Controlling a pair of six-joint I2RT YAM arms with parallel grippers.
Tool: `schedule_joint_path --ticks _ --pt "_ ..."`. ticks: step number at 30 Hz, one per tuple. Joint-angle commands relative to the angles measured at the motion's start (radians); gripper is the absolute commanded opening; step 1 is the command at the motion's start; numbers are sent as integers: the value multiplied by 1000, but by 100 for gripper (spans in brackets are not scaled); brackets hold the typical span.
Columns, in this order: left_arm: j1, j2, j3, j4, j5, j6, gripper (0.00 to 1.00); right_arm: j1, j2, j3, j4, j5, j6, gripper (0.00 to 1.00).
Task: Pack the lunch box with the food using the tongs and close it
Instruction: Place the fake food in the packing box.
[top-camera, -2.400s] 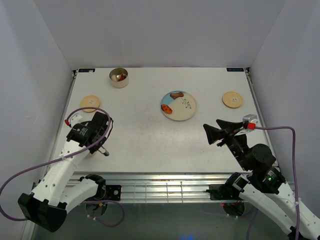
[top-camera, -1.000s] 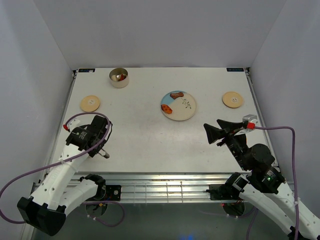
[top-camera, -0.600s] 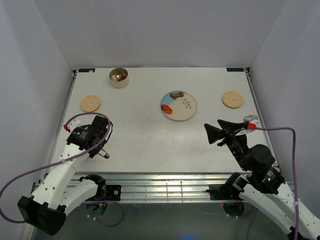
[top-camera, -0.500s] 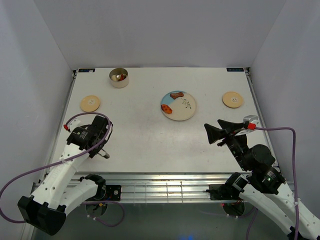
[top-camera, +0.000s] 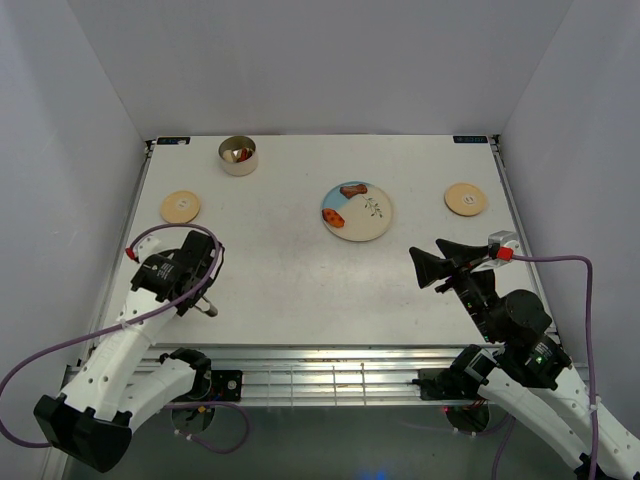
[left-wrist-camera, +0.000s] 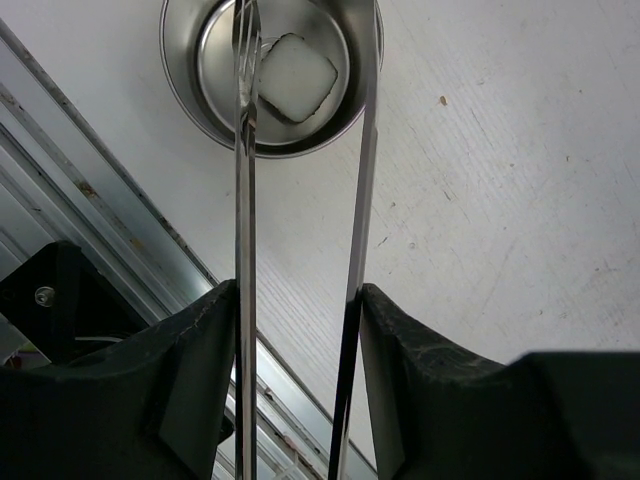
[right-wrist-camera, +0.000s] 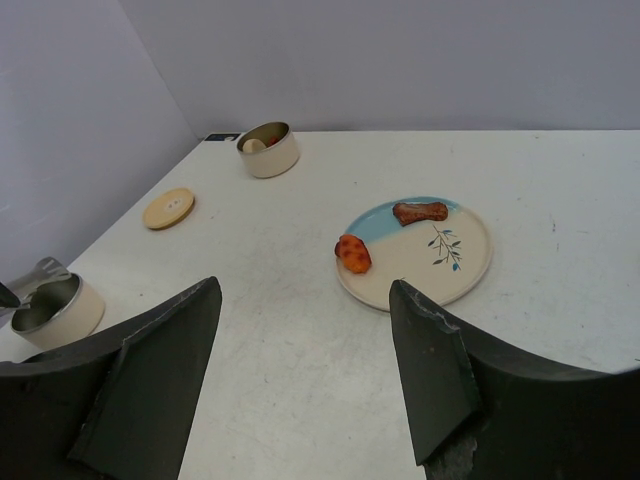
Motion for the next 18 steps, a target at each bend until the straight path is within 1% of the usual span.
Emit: schedule_joint_path --ticks 1,2,8,11,12,13,16,18 --pt "7 -4 61 -45 -31 0 58 3 -15 0 52 16 -17 74" --pt "7 -1 73 -45 -37 25 56 3 -13 0 52 16 -17 74" --pt "7 45 214 -43 -48 133 54 5 -10 0 52 16 -17 74" --pt "7 71 273 2 -37 243 54 3 -5 1 52 14 -17 74" --pt "7 106 288 16 -27 274 55 3 -5 0 52 14 -17 74" --pt "7 128 303 47 -13 344 54 3 -4 0 52 11 -19 74" --pt "2 238 365 102 47 433 53 3 -4 0 53 14 -17 74" --pt "-30 287 394 140 79 464 53 3 1 -2 52 13 -17 74"
